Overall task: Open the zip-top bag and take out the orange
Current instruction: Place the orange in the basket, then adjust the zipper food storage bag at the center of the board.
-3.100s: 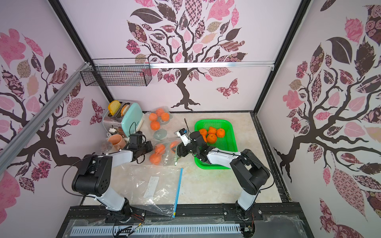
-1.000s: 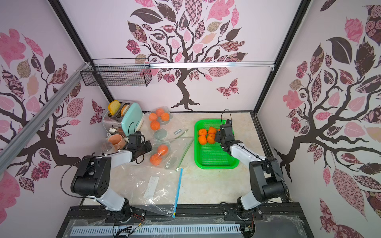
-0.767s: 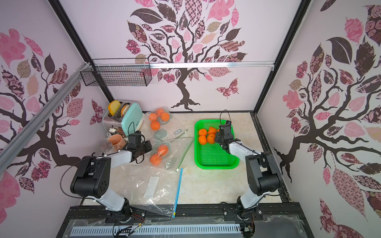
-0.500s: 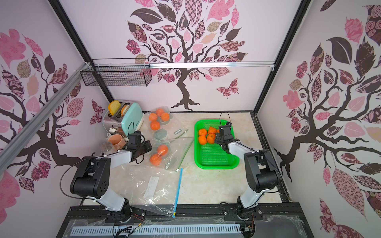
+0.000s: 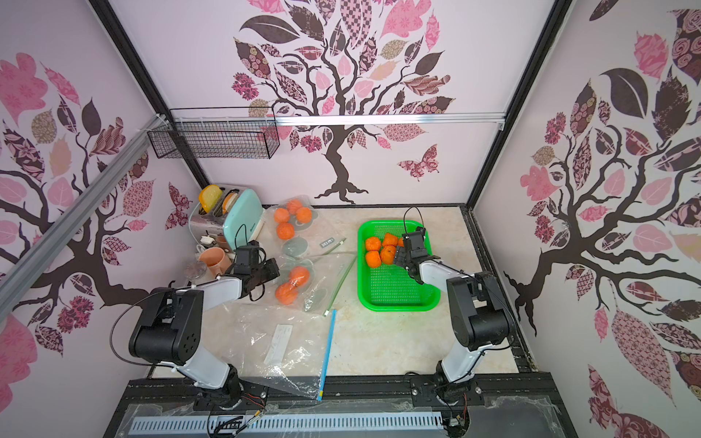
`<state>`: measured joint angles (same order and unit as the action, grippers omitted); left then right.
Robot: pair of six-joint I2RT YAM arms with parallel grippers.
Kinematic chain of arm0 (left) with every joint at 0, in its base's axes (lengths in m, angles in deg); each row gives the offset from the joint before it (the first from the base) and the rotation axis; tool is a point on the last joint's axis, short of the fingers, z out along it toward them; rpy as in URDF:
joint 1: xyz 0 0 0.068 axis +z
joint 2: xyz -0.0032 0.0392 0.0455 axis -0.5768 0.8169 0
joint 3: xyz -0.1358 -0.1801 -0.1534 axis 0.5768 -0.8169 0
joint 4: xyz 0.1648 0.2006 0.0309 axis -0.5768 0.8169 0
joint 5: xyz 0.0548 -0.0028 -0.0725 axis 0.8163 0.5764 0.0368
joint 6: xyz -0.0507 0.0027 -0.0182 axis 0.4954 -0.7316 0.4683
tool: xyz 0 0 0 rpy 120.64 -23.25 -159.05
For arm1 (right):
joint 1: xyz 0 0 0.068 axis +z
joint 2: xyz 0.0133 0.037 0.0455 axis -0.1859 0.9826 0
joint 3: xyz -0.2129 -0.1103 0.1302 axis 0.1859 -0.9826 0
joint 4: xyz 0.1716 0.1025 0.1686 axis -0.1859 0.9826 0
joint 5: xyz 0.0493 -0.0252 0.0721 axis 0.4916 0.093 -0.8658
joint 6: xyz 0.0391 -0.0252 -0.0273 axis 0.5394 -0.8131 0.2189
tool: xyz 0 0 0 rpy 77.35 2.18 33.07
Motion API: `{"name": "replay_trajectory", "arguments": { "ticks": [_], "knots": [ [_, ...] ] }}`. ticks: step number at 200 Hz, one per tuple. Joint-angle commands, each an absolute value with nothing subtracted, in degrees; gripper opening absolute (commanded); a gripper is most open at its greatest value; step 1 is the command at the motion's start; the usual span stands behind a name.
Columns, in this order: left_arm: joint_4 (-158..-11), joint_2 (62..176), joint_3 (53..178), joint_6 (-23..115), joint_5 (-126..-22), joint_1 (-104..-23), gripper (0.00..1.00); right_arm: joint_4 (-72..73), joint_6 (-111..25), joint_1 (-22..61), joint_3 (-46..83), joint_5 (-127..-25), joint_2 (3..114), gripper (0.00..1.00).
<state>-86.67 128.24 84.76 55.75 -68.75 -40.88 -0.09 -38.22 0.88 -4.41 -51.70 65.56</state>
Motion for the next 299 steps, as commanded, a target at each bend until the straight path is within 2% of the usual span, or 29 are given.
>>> {"name": "replay_trajectory", "arguments": {
  "ticks": [1,14,30,70,90,114,136,167,206,299],
  "knots": [
    [-87.50,127.64,84.22,55.49,-68.73,-40.53,0.00,1.58,-38.33,0.46,-3.26,-52.08,60.41,0.81],
    [-87.50,127.64,84.19,55.44,-68.73,-40.55,0.00,2.43,-38.42,0.53,-3.31,-53.00,57.37,0.79],
    [-87.55,127.70,84.18,55.46,-68.82,-40.52,0.00,2.02,-38.34,1.39,-4.66,-57.23,52.76,0.69],
    [-87.24,127.95,84.53,55.29,-69.02,-40.53,0.00,3.45,-41.57,12.86,-8.10,-67.42,44.50,0.55],
    [-87.41,127.86,84.37,55.35,-69.08,-40.58,0.00,3.93,-42.21,17.58,-12.76,-72.20,40.25,0.40],
    [-87.30,128.43,84.73,55.29,-69.00,-40.53,0.00,2.22,-43.67,21.22,-18.75,-79.65,36.26,0.30],
    [-87.45,128.85,84.70,55.29,-69.09,-40.52,0.00,0.48,-43.60,22.15,-20.75,-81.86,36.62,0.18],
    [-87.22,128.10,84.53,55.02,-69.09,-40.58,0.00,-5.69,-42.22,22.75,-20.83,-85.35,40.32,0.15],
    [-86.97,127.76,84.47,54.85,-69.17,-40.51,0.00,-8.66,-42.55,26.00,-16.14,-85.07,48.32,0.16],
    [-86.92,127.85,84.53,54.84,-69.70,-40.51,0.00,-11.09,-42.97,28.17,-6.76,-86.60,61.13,0.26]
  ]
}}
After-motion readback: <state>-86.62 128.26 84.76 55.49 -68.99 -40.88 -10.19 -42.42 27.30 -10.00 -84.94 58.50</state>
